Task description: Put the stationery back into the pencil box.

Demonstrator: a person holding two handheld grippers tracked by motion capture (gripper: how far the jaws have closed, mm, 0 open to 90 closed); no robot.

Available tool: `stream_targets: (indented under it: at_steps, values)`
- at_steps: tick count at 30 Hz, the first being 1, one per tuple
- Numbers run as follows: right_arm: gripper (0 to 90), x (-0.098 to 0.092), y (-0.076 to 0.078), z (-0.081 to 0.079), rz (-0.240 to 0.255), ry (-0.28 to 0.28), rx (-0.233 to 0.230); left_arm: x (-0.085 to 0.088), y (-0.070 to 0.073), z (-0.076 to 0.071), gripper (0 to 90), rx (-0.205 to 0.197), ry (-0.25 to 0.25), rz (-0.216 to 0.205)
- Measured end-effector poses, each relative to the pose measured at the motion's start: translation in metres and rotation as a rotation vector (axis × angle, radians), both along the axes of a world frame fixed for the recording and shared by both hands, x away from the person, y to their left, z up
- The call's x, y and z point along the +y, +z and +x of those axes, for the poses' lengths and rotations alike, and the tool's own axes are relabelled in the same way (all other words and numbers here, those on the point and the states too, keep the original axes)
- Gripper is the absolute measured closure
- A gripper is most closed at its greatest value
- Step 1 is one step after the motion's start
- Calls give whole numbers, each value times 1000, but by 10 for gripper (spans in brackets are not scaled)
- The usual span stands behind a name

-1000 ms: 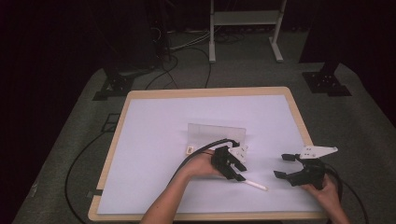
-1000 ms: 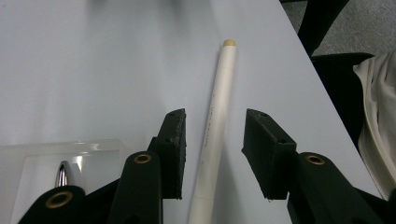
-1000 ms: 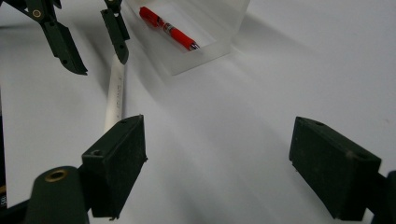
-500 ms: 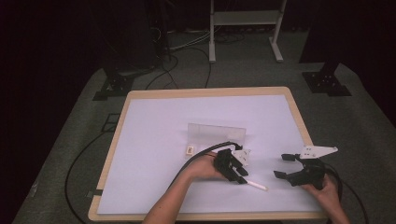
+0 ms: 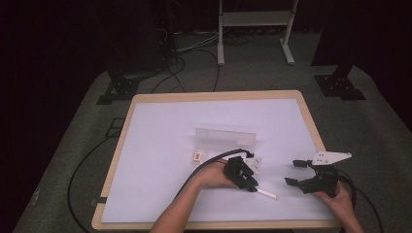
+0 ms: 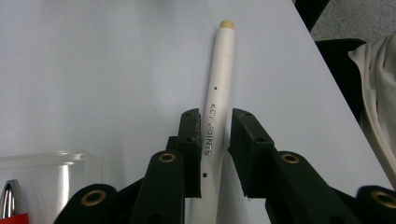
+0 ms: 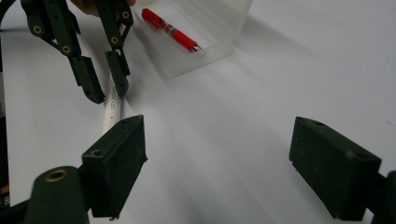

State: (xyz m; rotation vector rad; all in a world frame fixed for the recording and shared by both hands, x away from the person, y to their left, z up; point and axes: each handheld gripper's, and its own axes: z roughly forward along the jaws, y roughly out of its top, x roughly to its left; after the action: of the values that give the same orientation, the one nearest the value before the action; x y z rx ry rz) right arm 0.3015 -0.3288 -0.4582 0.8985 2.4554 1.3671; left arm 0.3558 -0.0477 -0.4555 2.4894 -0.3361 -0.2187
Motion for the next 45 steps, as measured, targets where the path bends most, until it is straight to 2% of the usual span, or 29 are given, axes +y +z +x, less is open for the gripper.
stream_targets:
  at_steps: [10, 21, 28, 45]
  values:
    - [177, -1, 0, 0, 5, 2, 2, 0, -1, -1, 775, 2, -17, 14]
    - [177, -3, 0, 1, 13, -2, 5, 1, -1, 0, 786, 3, -13, 15]
    - [175, -3, 0, 1, 12, -5, 6, 4, 7, -2, 786, -12, -15, 0]
    - [175, -1, 0, 1, 3, -6, 5, 20, 22, 3, 786, -30, 21, -31]
